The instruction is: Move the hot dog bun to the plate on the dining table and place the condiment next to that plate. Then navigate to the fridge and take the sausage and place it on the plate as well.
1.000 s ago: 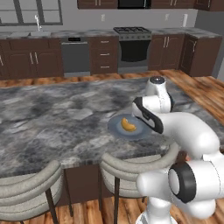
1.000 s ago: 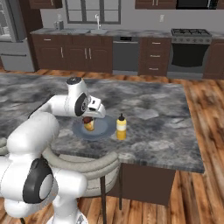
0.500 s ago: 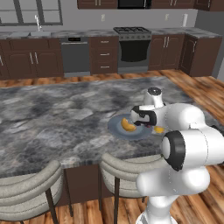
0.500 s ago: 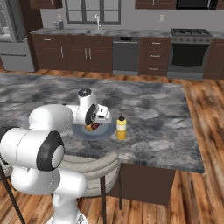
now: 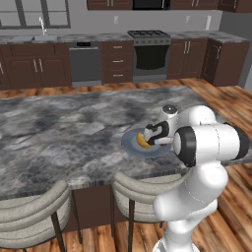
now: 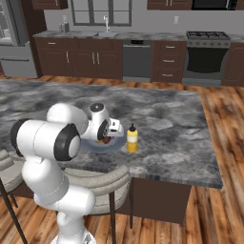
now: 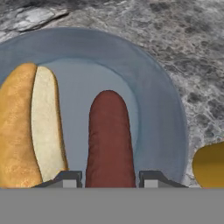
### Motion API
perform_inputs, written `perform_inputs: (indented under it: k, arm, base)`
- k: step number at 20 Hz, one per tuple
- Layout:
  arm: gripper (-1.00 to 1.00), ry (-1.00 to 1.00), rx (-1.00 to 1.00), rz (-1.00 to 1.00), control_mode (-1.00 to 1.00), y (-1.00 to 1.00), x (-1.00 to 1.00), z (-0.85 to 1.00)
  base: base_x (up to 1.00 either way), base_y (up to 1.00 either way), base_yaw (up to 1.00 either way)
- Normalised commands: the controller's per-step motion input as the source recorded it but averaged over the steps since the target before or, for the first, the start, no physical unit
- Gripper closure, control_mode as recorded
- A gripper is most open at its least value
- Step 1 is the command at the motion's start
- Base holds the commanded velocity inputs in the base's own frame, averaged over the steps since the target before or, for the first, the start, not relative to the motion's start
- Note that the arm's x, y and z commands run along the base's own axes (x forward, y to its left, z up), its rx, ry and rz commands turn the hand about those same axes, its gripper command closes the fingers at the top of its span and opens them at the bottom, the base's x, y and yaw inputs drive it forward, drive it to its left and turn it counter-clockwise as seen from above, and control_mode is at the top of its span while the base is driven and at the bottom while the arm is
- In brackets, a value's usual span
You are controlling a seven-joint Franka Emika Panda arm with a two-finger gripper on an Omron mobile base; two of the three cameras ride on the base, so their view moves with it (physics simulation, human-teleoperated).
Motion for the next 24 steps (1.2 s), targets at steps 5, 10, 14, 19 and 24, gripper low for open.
perform_inputs:
  k: [5, 10, 14, 19, 24]
  arm:
    - [1.0, -0.02, -0.01, 0.05, -1.0, 0.0, 0.27, -0.27]
    - [-1.0, -0.03, -0.01, 0.03, -1.0, -0.01, 0.0, -0.1]
    - [-1.0, -0.1, 0.0, 0.04, -1.0, -0.04, 0.0, 0.0]
    - [-1.0, -0.14, 0.0, 0.01, -1.0, 0.0, -0.15, 0.53]
    - [-1.0, -0.1, 0.0, 0.0, -1.0, 0.0, -0.58, 1.0]
  base:
    - [0.0, 0.0, 0.0]
    - [0.0, 0.0, 0.0]
    - [0.0, 0.0, 0.0]
    - [0.0, 0.0, 0.0]
    - [0.0, 0.0, 0.0]
